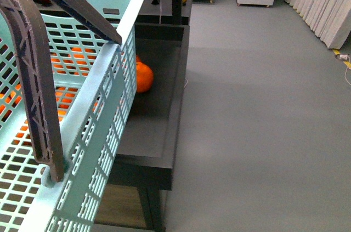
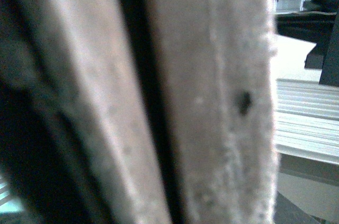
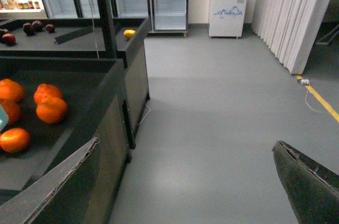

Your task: Pick lemon and mango into basket

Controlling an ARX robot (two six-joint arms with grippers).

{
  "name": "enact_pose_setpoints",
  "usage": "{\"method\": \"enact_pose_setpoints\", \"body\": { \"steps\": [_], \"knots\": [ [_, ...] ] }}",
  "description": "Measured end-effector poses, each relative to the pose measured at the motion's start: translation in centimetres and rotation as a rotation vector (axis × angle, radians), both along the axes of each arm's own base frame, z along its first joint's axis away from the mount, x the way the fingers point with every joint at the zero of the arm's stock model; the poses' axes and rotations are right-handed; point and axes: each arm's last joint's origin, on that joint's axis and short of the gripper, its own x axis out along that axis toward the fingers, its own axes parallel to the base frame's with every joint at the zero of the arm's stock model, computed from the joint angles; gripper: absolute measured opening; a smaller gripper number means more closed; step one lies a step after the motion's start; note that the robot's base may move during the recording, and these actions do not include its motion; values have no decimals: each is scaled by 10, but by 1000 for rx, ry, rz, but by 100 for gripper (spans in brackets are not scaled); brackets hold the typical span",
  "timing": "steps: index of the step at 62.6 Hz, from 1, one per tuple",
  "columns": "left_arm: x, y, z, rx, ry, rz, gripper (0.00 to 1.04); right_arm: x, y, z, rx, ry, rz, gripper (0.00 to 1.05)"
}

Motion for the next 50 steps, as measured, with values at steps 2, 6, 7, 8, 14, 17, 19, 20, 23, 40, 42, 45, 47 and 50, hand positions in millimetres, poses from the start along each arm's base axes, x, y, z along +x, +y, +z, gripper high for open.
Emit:
{"method": "enact_pose_setpoints", "body": {
  "steps": [2,6,7,8,14,17,19,20,23,40,42,45,47,50],
  "knots": [
    [0,0,0,0,0,-1,28,0,0,0,0,0,-4,96],
    [0,0,0,-1,0,0,28,0,0,0,0,0,-3,96],
    [0,0,0,-1,0,-1,28,0,0,0,0,0,-4,96],
    [0,0,0,-1,0,-1,28,0,0,0,0,0,-4,96],
    [0,0,0,-1,-1,-1,28,0,0,0,0,-1,-3,96],
    [0,0,0,-1,0,-1,28,0,0,0,0,1,-6,96],
    [0,0,0,0,0,0,28,0,0,0,0,1,-3,96],
    [0,0,0,-1,0,0,28,0,0,0,0,0,-2,96],
    [0,0,0,0,0,-1,28,0,0,0,0,0,-4,96],
    [0,0,0,-1,0,-2,28,0,0,0,0,0,-4,96],
    [0,0,0,-2,0,-1,28,0,0,0,0,0,-4,96],
    [0,0,0,1,0,0,28,0,0,0,0,0,-4,96],
    [0,0,0,1,0,0,28,0,0,0,0,0,-4,96],
    [0,0,0,0,0,-1,28,0,0,0,0,0,-4,96]
  ]
}}
